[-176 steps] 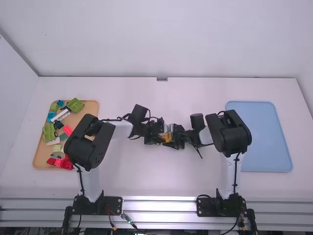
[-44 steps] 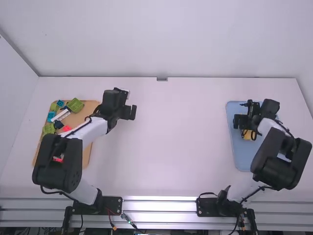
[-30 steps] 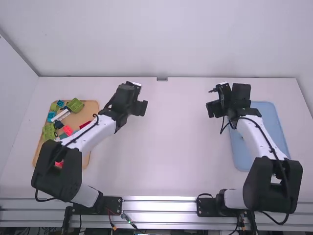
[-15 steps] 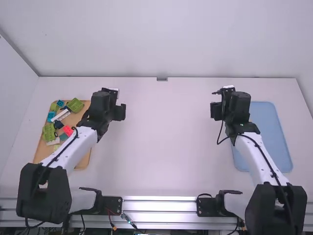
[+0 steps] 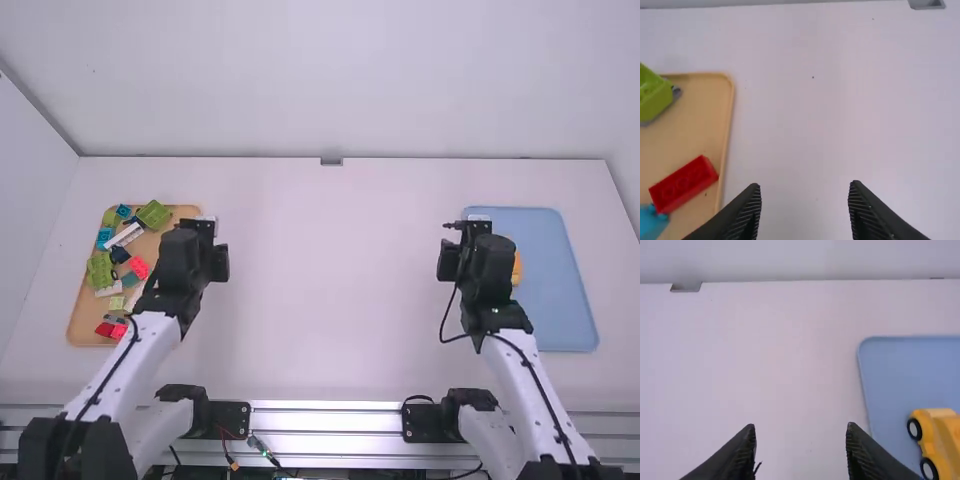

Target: Assemble lego blocks to make yellow taxi

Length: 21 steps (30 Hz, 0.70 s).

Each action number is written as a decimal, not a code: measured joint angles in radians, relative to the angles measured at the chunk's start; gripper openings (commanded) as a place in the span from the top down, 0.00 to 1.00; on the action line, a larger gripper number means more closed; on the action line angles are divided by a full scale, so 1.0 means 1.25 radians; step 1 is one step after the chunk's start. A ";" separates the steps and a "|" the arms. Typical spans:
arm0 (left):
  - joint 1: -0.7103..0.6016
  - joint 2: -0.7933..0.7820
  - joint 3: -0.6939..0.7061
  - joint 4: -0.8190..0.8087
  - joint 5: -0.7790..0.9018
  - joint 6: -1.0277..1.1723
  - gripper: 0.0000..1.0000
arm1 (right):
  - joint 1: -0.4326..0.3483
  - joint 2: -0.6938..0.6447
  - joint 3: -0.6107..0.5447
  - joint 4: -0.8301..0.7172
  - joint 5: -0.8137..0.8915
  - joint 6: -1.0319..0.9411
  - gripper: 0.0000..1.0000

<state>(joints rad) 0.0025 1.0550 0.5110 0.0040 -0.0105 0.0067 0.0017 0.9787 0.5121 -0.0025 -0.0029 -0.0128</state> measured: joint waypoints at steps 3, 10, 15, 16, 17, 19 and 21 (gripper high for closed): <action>0.000 -0.063 -0.061 0.000 0.000 0.000 0.67 | 0.000 -0.064 -0.062 0.000 0.000 0.005 0.69; 0.000 -0.192 -0.186 0.000 0.000 -0.004 0.83 | 0.000 -0.190 -0.187 0.000 0.000 0.005 0.84; 0.000 -0.290 -0.282 0.000 0.000 -0.006 0.94 | 0.000 -0.285 -0.280 0.000 0.001 0.005 0.95; 0.000 -0.310 -0.302 0.000 0.000 -0.006 0.97 | 0.000 -0.305 -0.301 0.000 0.000 0.005 0.98; 0.000 -0.329 -0.320 0.000 0.000 -0.006 0.99 | 0.000 -0.322 -0.318 0.000 0.000 0.006 1.00; 0.000 -0.358 -0.349 0.000 0.000 -0.006 1.00 | 0.000 -0.350 -0.345 0.001 0.000 0.006 1.00; 0.000 -0.394 -0.385 -0.001 0.000 -0.006 1.00 | 0.000 -0.383 -0.378 0.000 0.000 0.005 1.00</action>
<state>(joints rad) 0.0029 0.5625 0.0292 0.0032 -0.0105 -0.0010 0.0017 0.4999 0.0399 -0.0025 -0.0025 -0.0067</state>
